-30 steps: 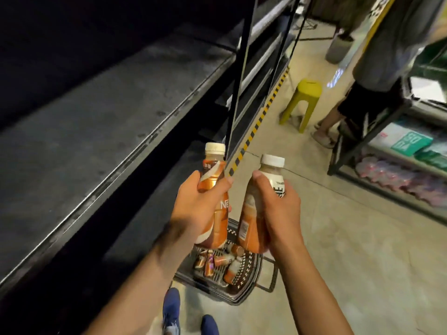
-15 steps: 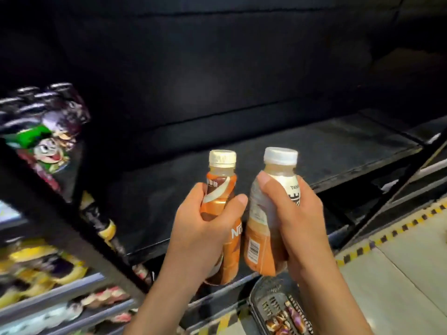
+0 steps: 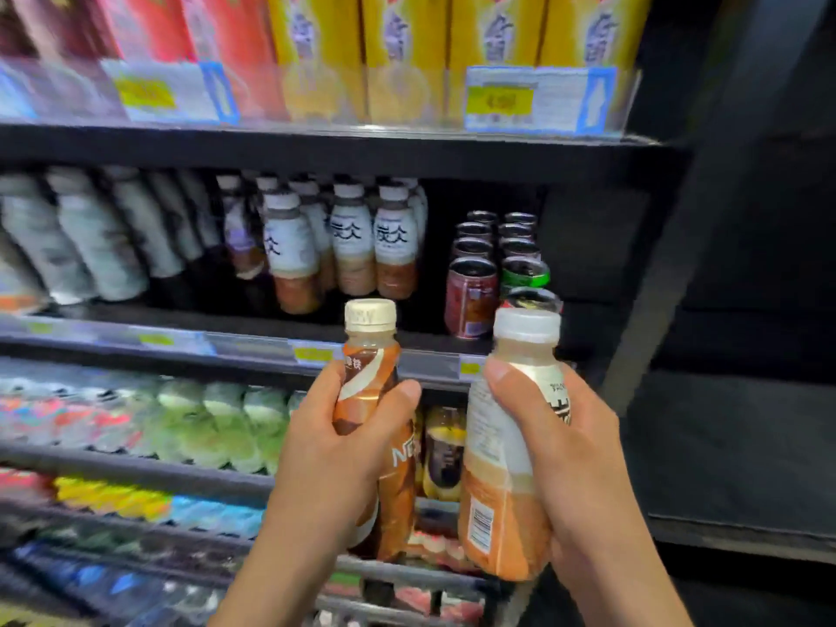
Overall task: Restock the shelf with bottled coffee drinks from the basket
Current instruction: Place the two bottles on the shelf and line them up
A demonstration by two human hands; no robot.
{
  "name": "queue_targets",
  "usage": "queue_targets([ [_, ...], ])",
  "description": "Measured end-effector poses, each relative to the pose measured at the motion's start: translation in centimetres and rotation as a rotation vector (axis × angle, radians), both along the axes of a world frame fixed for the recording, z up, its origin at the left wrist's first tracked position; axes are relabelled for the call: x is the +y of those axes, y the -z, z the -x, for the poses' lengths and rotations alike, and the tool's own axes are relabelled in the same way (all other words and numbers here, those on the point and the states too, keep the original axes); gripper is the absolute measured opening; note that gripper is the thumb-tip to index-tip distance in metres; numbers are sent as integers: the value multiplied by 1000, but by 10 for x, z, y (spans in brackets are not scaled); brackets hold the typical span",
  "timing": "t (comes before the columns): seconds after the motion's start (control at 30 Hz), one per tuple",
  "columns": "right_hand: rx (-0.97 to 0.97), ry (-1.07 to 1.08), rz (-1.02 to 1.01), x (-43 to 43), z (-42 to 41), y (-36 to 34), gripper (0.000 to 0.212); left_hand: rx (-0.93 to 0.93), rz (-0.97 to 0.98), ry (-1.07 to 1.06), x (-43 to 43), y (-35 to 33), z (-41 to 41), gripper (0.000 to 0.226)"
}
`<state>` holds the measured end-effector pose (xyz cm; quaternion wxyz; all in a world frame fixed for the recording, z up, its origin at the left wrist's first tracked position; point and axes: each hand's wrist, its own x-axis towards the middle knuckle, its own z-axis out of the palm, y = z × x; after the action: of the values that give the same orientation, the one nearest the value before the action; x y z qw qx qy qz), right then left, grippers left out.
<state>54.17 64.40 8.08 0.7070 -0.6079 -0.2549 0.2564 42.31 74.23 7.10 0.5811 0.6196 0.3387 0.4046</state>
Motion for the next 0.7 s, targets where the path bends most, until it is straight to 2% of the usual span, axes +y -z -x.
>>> queue_targets([
  [0.2,-43,-52,-4,86,69,-4,38,-25,-12,-38,84,-8,71,26],
  [0.33,-46,-53,-8,133,90,-13,33,-65,67,-2,137,-15,90,19],
  [0.47,-34,-33,-4,174,93,-28,38,-76,78,66,188,-22,95,38],
  [0.63,11,-54,65,213,83,-44,47,-85,144,158,241,-31,87,43],
  [0.7,52,-61,102,227,76,-49,56,-52,170,208,260,-34,81,59],
])
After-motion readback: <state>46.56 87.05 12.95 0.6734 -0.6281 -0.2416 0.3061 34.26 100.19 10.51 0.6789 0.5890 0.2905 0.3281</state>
